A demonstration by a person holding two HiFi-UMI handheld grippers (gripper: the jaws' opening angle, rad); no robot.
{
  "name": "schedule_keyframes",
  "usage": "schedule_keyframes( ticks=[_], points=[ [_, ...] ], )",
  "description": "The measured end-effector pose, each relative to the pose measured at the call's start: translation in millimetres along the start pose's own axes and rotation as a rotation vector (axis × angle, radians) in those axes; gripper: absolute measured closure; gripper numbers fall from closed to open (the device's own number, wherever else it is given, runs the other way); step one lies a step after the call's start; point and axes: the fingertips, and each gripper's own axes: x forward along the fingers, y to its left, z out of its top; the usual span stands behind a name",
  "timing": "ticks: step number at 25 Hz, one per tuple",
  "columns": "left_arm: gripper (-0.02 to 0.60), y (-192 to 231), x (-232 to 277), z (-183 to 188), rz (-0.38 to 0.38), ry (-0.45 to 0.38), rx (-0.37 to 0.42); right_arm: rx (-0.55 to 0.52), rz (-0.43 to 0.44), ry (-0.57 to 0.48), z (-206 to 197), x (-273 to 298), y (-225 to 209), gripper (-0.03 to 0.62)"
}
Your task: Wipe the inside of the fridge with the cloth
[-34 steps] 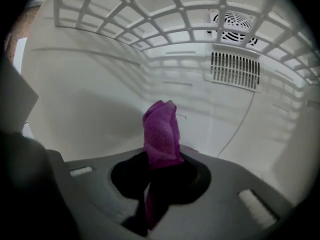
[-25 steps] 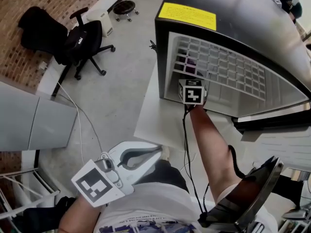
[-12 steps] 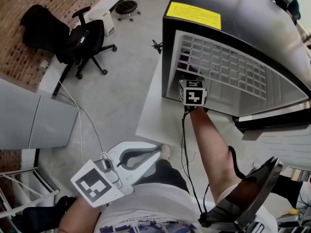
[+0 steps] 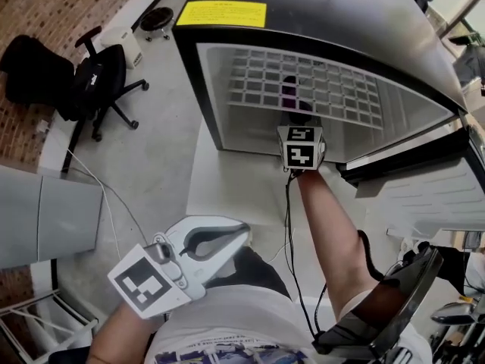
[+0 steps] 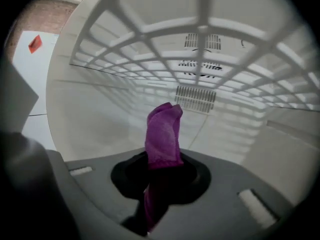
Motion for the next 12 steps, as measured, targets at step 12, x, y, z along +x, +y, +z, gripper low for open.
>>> schedule_keyframes(
  ticks=[12],
  points=[
    [0.575,-15.3,45.4,6.4,-0.129,0.02,0.037,0.017,-0.265,0.164,-64.0,-34.6,-112.4,0.54]
  ],
)
